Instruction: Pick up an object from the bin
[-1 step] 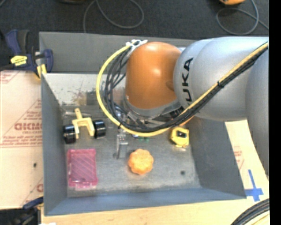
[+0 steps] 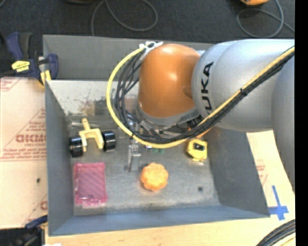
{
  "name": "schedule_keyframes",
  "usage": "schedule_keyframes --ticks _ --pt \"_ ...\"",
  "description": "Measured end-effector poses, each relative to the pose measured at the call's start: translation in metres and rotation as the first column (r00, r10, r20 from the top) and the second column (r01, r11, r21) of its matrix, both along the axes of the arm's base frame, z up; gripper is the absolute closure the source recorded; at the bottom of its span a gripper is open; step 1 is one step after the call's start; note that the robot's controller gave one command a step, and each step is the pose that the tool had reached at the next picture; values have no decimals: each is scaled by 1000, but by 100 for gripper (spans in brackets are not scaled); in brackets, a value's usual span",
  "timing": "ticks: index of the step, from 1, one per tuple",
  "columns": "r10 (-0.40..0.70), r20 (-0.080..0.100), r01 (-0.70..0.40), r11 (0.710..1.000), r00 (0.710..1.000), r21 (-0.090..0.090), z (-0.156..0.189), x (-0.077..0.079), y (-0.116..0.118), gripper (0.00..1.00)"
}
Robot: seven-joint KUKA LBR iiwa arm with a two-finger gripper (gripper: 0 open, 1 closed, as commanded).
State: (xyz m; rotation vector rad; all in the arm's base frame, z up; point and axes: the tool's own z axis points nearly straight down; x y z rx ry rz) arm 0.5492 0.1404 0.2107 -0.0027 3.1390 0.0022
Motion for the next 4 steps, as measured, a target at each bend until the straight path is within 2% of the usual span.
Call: schedule_keyframes --ticks 1,2,3,4 --pt "90 6 -90 996 996 2 -18 -10 -19 0" --pt "138 -4 -138 990 990 -2 -40 -16 -48 0" --pt "-88 2 88 996 996 2 -47 -18 -64 0" --pt "-101 1 101 995 995 0 -61 -27 -77 0"
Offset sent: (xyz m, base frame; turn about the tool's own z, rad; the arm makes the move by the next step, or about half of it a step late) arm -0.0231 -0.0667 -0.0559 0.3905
